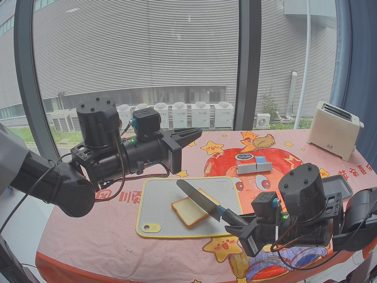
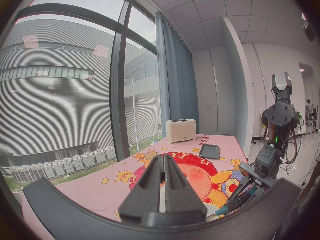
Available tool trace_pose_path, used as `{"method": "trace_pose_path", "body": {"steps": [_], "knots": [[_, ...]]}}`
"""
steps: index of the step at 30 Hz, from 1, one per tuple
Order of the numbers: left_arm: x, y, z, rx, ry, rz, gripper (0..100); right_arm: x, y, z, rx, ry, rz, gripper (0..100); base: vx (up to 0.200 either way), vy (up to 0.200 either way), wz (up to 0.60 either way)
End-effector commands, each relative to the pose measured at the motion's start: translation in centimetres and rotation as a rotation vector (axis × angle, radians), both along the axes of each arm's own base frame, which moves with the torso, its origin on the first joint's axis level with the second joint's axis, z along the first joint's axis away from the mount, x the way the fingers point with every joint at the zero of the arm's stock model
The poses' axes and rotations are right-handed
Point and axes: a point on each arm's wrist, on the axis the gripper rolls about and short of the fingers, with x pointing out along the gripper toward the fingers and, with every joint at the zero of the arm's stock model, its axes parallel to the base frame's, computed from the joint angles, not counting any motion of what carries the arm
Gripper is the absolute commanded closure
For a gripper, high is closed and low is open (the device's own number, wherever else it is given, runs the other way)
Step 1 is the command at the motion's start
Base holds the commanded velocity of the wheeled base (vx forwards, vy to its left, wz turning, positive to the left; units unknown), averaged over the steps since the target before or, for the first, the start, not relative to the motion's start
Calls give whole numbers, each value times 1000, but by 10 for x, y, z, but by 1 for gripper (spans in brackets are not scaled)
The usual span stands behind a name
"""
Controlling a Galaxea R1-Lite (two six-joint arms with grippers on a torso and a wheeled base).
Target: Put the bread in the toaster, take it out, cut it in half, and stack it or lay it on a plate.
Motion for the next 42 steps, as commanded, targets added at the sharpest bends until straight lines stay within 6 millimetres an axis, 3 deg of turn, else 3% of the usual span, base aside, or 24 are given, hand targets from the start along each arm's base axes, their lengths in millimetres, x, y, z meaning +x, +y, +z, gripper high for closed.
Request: {"method": "trace_pose_path", "body": {"steps": [1, 8, 16, 24, 31, 42], "knots": [[1, -2, -7, 9, 22, -3, 100, 0, 0, -1, -7, 0, 4, 100, 0, 0, 0], [-2, -8, -24, 21, 95, -17, 100, 1, 2, -2, -10, -1, 6, 100, 0, 0, 0], [-3, -7, -18, 9, 80, 6, 100, -3, 2, 4, 11, -13, 15, 100, 0, 0, 0], [-9, -3, -35, 29, 106, 10, 100, -3, 2, 1, 1, -8, 9, 100, 0, 0, 0], [-8, -3, -36, 17, 93, 8, 100, -2, 3, -3, -14, 0, 8, 100, 0, 0, 0], [-14, 0, -59, 33, 115, 8, 100, -3, 4, -8, -35, 6, 3, 100, 0, 0, 0]]}}
